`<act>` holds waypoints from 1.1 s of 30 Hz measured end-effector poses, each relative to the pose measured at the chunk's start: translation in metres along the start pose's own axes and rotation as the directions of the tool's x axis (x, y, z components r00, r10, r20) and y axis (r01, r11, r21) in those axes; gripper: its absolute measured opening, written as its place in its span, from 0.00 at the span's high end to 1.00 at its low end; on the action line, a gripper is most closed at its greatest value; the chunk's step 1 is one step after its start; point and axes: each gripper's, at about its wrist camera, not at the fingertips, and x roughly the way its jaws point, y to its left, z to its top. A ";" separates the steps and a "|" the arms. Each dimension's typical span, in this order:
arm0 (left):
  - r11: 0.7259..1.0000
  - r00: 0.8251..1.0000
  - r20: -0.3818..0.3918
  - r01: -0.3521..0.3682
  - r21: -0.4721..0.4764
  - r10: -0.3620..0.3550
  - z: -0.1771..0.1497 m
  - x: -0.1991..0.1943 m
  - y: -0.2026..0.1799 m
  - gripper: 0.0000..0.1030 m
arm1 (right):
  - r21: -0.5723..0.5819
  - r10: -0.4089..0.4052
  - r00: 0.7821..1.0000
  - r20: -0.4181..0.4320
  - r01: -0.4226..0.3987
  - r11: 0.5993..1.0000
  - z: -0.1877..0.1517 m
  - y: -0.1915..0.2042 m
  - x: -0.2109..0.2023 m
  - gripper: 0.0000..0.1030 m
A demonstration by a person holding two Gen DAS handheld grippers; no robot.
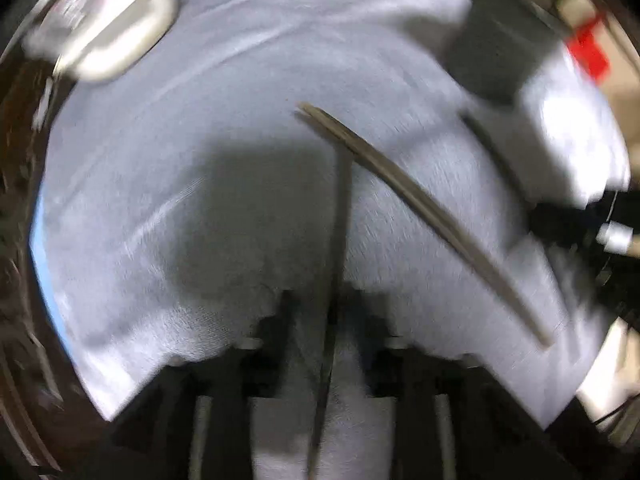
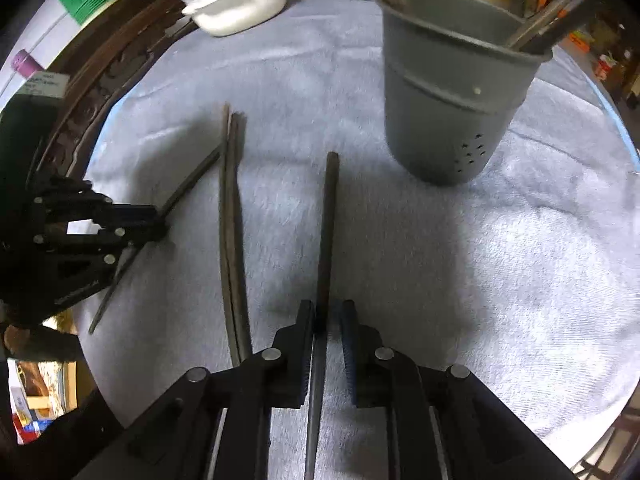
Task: Organize utensils
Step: 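Close the right tool on a brown chopstick while the left tool grasps another, then lift both held chopsticks upright and carry them over the grey cup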
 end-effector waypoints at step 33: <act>0.931 0.972 0.087 0.233 -0.281 -0.217 0.000 -0.018 0.045 0.95 | 0.000 0.068 0.997 0.044 -0.068 0.998 0.003 0.002 -0.023 0.93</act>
